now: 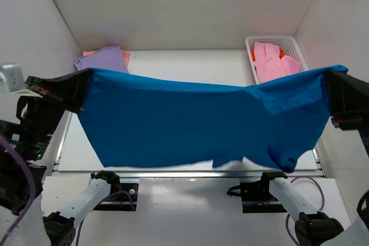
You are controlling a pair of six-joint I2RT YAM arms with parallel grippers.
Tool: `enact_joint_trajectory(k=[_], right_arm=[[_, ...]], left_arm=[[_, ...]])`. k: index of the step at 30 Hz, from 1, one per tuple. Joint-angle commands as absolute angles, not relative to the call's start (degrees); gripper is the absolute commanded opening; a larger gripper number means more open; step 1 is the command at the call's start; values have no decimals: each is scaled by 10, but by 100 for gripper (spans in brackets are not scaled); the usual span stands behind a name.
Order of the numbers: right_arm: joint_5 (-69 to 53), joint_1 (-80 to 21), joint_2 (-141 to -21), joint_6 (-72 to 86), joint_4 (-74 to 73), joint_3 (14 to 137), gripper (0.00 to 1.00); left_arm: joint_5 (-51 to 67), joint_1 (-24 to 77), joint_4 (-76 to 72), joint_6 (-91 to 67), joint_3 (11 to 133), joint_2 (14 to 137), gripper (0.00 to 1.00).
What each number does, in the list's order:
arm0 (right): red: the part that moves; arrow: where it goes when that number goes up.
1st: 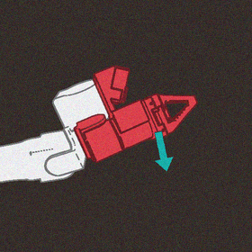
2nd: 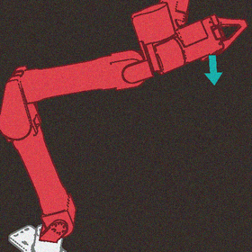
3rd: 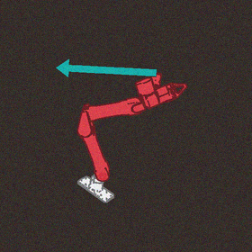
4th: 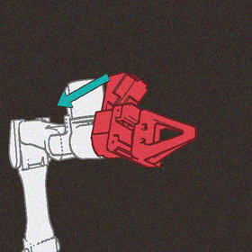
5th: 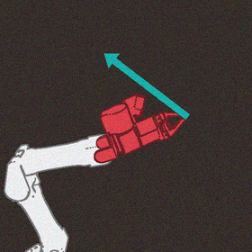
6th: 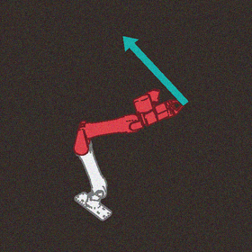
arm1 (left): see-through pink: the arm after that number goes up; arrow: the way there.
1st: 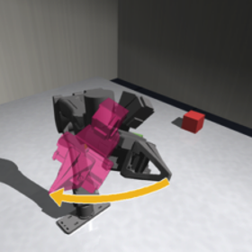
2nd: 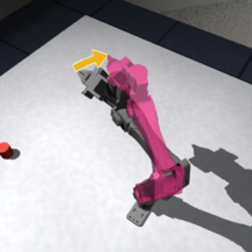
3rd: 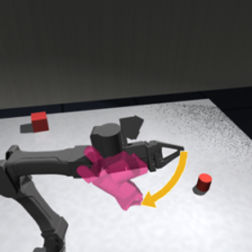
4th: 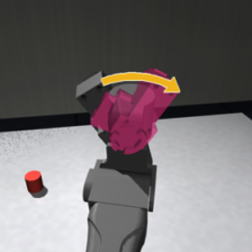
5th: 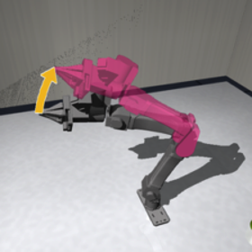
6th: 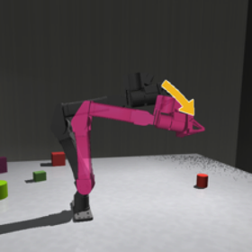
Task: Fold and stack the t-shirts
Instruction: Flatten out the tshirt
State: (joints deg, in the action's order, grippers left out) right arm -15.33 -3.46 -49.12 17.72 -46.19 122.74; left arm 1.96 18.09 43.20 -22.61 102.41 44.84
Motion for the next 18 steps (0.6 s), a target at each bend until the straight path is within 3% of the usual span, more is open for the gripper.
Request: enact_joint_trajectory(k=[1,6,11,15,18], right_arm=[[-138,-50,-578,161,-460,1180,0],[-287,39,-616,180,-326,990,0],[-273,25,-670,176,-222,833,0],[-260,2,-781,169,-142,788,0],[-278,-4,-913,177,-124,836,0]], left_arm=[[-18,194,434,-206,974,483,0],[-4,151,354,-194,828,496,0],[63,98,224,-215,652,525,0],[58,89,109,-227,558,604,0],[55,69,28,-239,533,704,0]])
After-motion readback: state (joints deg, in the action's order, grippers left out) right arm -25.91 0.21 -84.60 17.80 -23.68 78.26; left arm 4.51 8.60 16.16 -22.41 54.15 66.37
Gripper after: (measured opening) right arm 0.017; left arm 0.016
